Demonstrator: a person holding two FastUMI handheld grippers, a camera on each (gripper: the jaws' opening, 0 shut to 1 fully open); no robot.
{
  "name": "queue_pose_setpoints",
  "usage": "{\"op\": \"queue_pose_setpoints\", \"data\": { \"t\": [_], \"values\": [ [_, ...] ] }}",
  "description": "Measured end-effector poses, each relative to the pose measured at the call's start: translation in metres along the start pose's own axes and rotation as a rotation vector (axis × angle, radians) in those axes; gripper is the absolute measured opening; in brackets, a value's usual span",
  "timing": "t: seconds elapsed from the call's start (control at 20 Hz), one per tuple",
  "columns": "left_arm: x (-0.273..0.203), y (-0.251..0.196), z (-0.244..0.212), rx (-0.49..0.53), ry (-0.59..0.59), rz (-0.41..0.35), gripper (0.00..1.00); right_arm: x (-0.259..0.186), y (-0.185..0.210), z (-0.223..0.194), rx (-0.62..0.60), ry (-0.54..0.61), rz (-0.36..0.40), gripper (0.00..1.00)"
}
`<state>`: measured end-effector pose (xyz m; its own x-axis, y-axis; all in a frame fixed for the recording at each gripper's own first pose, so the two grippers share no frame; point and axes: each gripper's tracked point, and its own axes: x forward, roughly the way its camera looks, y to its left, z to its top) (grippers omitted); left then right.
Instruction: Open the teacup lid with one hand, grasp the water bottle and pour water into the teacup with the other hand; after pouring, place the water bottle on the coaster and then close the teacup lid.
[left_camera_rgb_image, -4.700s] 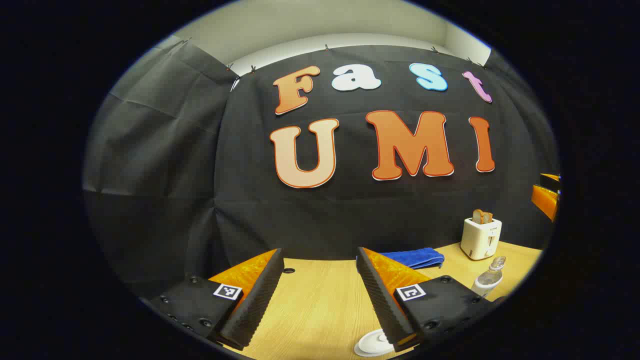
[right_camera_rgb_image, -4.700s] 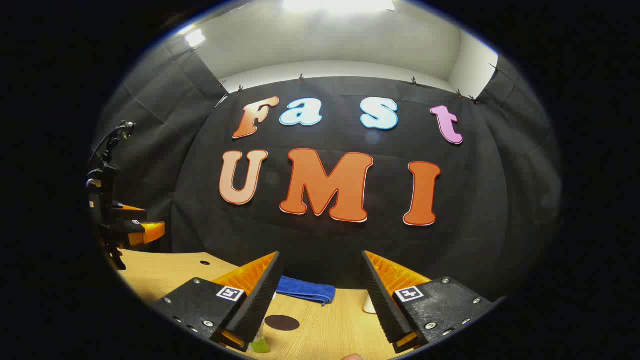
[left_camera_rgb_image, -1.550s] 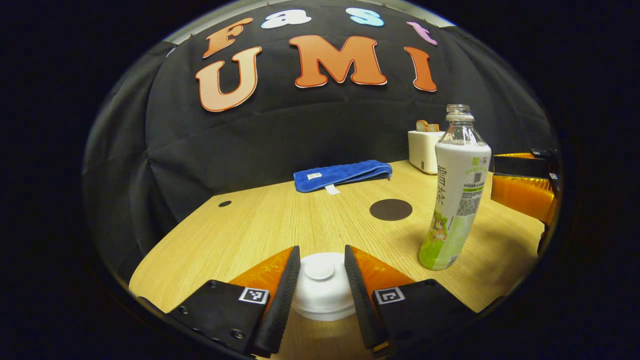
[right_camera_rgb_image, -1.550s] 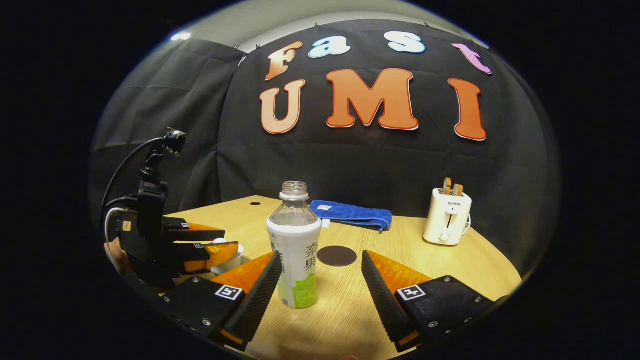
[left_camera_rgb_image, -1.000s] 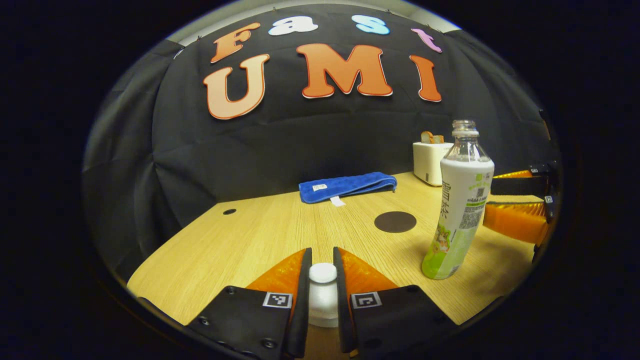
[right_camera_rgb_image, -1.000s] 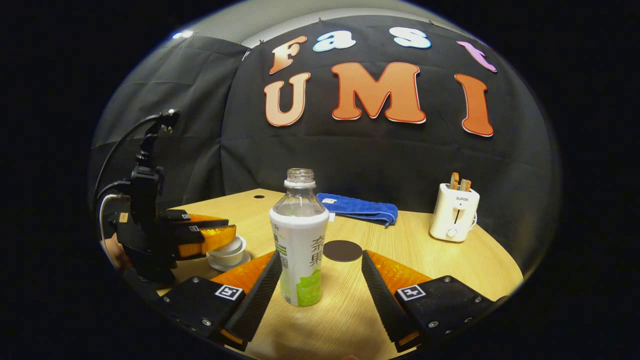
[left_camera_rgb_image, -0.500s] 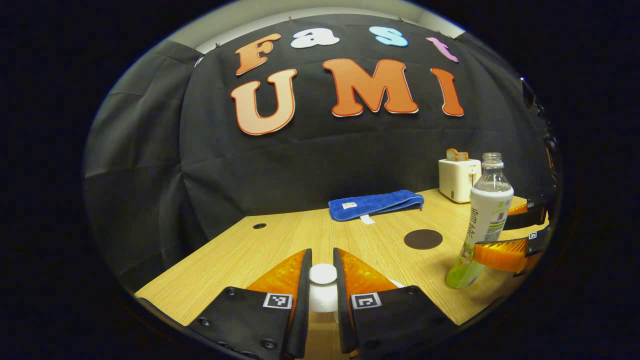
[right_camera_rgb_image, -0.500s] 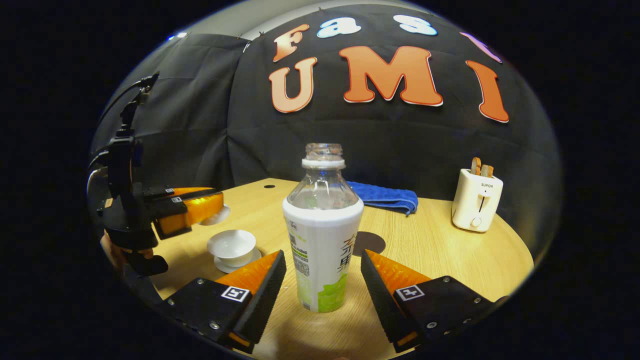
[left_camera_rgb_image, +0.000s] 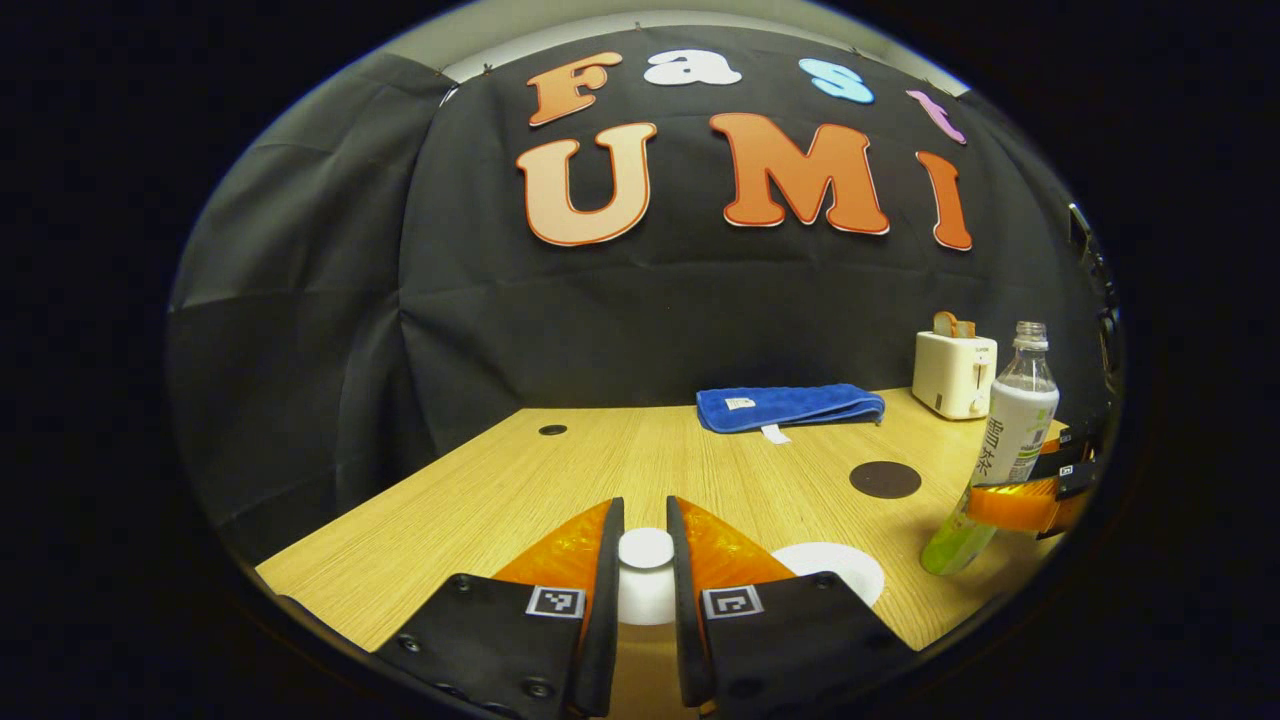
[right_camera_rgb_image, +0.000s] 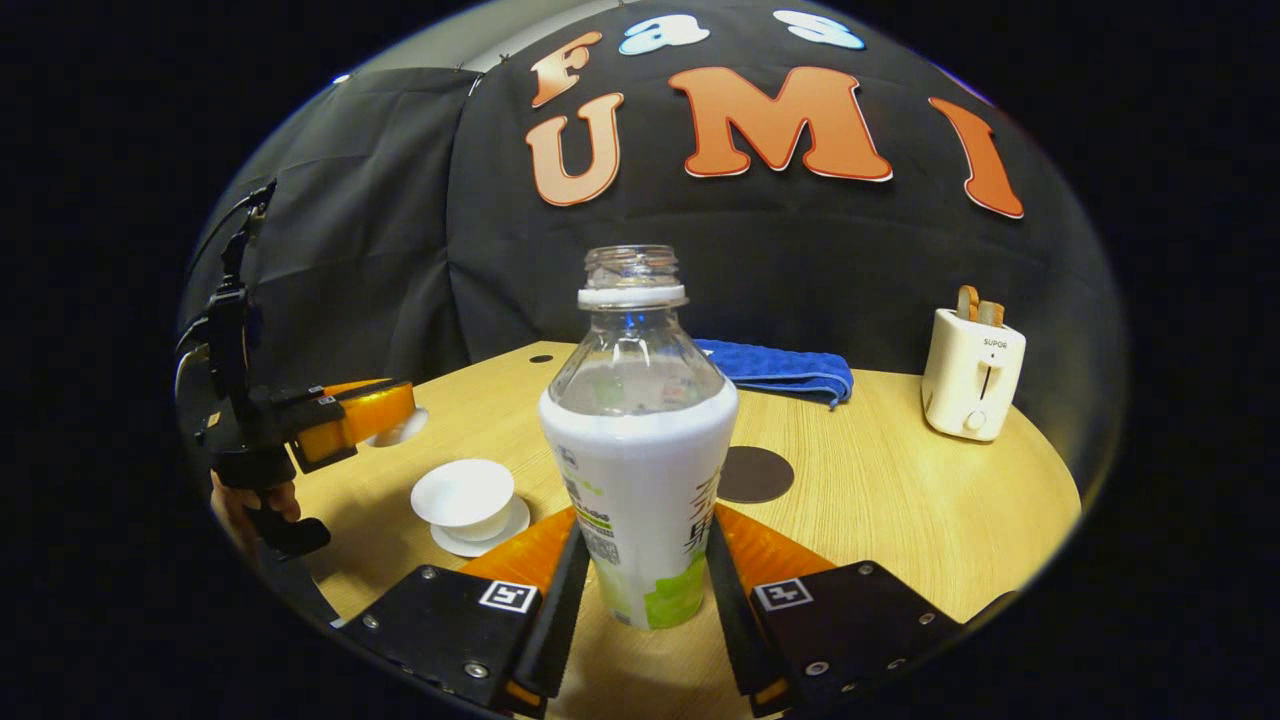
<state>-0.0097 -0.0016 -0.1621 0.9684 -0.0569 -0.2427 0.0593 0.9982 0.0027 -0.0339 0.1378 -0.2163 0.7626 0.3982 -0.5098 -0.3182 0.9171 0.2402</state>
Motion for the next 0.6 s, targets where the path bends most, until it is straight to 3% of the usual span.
{"op": "queue_pose_setpoints", "data": {
  "t": [0.2, 0.6],
  "values": [
    [0.004, 0.016, -0.007, -0.004, 0.01, 0.015, 0.29, 0.002, -0.002, 0.004, -0.053, 0.023, -0.027, 0.63],
    [0.0, 0.048, -0.019, -0.045, 0.028, 0.055, 0.28, 0.007, -0.019, 0.021, -0.333, 0.035, -0.14, 0.63]
  ]
}}
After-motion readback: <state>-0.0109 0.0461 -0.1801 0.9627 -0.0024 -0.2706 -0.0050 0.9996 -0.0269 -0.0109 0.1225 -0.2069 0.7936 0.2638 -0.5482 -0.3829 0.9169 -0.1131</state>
